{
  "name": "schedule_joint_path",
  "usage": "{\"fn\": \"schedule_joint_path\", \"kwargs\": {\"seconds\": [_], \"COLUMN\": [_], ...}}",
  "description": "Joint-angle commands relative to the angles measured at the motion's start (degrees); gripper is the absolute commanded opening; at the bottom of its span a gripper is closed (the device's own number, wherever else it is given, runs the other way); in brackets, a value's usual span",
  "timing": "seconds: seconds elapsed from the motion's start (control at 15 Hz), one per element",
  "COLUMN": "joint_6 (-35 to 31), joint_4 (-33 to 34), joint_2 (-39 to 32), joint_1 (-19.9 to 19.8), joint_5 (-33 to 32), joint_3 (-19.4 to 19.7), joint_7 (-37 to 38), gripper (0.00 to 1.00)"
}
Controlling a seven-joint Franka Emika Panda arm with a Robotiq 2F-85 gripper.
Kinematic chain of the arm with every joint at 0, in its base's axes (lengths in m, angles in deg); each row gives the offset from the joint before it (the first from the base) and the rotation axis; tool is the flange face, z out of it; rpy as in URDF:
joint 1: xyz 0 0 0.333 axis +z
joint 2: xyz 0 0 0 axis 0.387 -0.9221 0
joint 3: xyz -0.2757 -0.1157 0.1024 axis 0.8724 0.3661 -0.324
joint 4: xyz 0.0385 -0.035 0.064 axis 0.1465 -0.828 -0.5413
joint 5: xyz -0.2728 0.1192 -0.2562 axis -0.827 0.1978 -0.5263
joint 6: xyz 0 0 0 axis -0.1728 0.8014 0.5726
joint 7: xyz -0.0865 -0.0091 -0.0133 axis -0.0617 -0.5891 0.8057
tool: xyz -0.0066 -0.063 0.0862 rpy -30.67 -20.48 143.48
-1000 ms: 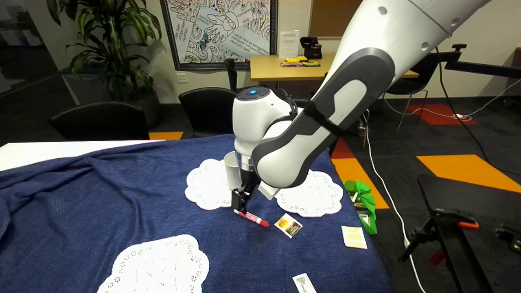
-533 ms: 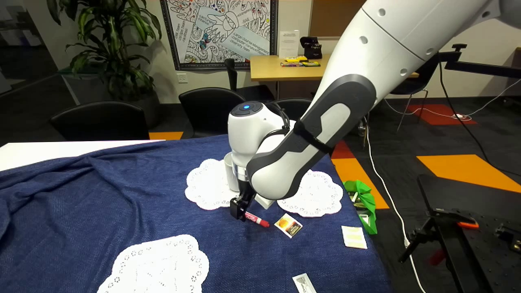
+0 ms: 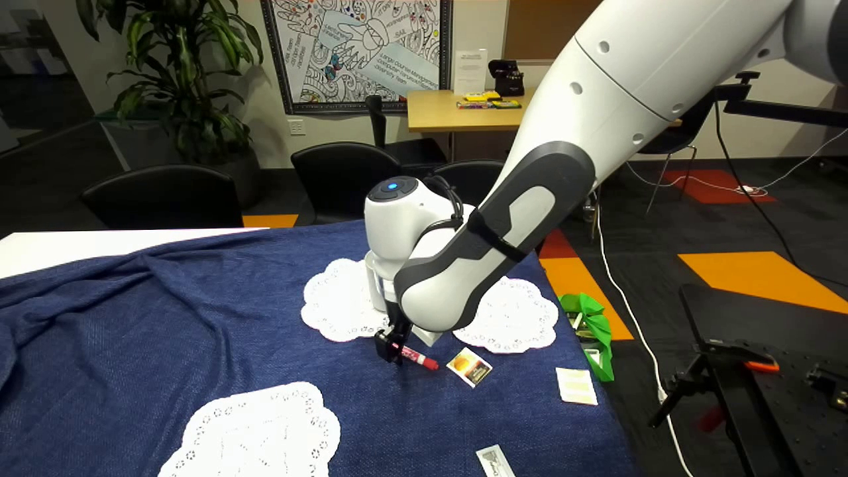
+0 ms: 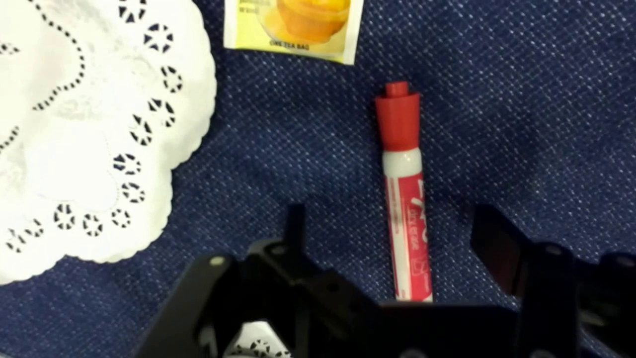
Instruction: Put the marker in the mug
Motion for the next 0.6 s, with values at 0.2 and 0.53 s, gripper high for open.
{"fn": "schedule_joint_path", "kwargs": {"seconds": [0.2, 0.53], "joint_6": [4.42, 4.54], "joint_4": [4.71, 4.84], "joint_2": [-2.88, -2.61], "joint_1": [0.37, 0.95], "joint_5": [0.53, 0.34], "joint_3": [0.47, 0.58], "joint_7": [-0.73, -0.52], "gripper": [0.52, 0.13]}}
